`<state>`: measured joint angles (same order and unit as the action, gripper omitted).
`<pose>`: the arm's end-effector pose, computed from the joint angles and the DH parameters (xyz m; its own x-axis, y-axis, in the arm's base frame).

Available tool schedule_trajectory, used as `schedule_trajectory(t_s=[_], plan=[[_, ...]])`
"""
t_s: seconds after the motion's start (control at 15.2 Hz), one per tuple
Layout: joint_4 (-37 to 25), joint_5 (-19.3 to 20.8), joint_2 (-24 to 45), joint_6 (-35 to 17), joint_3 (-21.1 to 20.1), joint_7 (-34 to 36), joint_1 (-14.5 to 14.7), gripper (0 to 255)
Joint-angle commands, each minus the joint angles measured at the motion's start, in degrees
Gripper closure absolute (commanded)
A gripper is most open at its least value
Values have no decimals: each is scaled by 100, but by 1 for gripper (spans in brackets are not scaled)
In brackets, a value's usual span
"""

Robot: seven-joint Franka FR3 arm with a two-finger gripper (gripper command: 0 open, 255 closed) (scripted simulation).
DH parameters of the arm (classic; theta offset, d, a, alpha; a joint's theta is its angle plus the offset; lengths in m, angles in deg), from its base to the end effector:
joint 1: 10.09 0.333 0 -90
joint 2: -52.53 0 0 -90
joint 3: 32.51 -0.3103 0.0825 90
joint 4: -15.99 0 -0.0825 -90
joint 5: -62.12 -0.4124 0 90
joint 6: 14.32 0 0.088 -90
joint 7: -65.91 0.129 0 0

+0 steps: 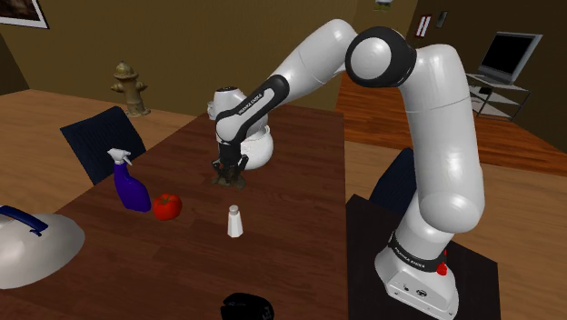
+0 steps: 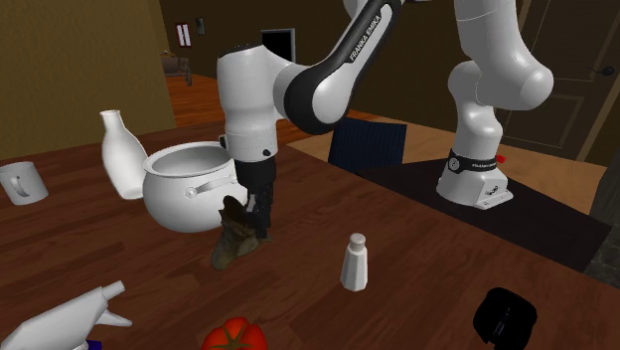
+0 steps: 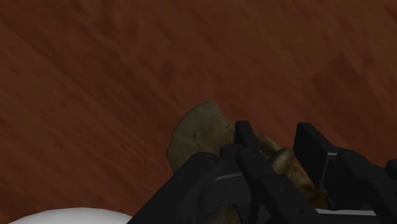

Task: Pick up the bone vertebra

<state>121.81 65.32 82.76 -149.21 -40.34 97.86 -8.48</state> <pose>0.6509 0.1041 0.1921 0.9317 -0.3622 -0.0278 -0.3627 -0.9317 -0.0177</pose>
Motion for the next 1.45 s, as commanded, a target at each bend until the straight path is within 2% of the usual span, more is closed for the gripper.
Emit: schedule_trajectory(t_s=[0.0,0.26,1.39], plan=[[-1,0,0,-2,1,1,0,255],[-5,1,4,-1,1,0,0,255],[-203,-113,-699,895,-67,-51,-51,255]])
